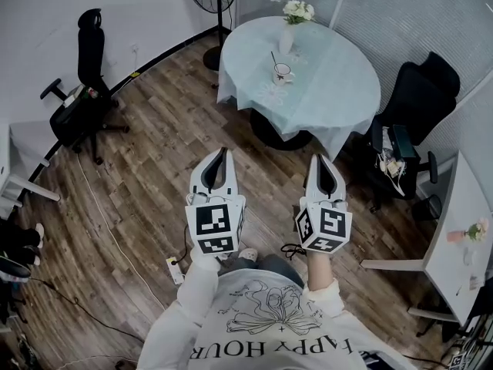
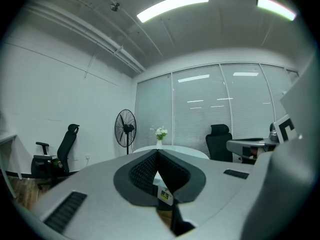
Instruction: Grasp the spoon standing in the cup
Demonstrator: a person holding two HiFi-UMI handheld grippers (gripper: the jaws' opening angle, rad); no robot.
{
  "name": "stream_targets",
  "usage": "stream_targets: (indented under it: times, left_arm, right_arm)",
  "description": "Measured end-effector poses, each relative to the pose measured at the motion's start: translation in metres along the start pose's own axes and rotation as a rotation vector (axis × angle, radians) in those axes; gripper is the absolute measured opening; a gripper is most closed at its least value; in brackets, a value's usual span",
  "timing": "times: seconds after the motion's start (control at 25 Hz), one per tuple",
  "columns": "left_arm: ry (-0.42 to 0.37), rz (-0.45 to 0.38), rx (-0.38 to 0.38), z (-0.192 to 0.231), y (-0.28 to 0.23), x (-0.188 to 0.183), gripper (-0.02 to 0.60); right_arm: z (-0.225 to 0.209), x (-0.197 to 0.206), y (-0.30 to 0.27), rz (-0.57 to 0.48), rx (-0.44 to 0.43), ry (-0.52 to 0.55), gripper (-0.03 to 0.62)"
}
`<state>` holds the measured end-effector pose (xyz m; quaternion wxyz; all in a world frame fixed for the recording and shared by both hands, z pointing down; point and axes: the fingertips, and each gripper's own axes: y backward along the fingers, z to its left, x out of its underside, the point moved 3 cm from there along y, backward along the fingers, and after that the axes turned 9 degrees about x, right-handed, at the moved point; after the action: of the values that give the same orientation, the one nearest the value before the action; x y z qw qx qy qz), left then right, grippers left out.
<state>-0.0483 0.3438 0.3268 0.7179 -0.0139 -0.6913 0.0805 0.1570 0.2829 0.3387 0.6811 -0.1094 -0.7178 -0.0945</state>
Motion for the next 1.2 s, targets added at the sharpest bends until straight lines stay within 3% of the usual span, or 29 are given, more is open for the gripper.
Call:
stream_targets:
  times: [0.28,0.36,0.6,1.2]
  left_arm:
    - [0.011,0.018,0.013,0.01,-0.014,0.006,0.006]
    - [0.015,0.025,0.02,0.01,-0.019,0.008,0.006]
    - [0.026,0.039,0.028,0.012,-0.044,0.012,0.006]
    - [0.025,0.053,-0.029,0.036,-0.161,0.001,0.006]
  right_arm:
    - [0.008,0.006,-0.009,0.021,-0.005,0.014,0.013]
    - [0.008,0.007,-0.014,0.027,-0.008,0.015,0.052]
    - [0.007,0.012,-0.038,0.041,-0.018,0.023,0.058]
    - [-0.008,0.014,-0.173,0.046,-0.091,0.004,0.081]
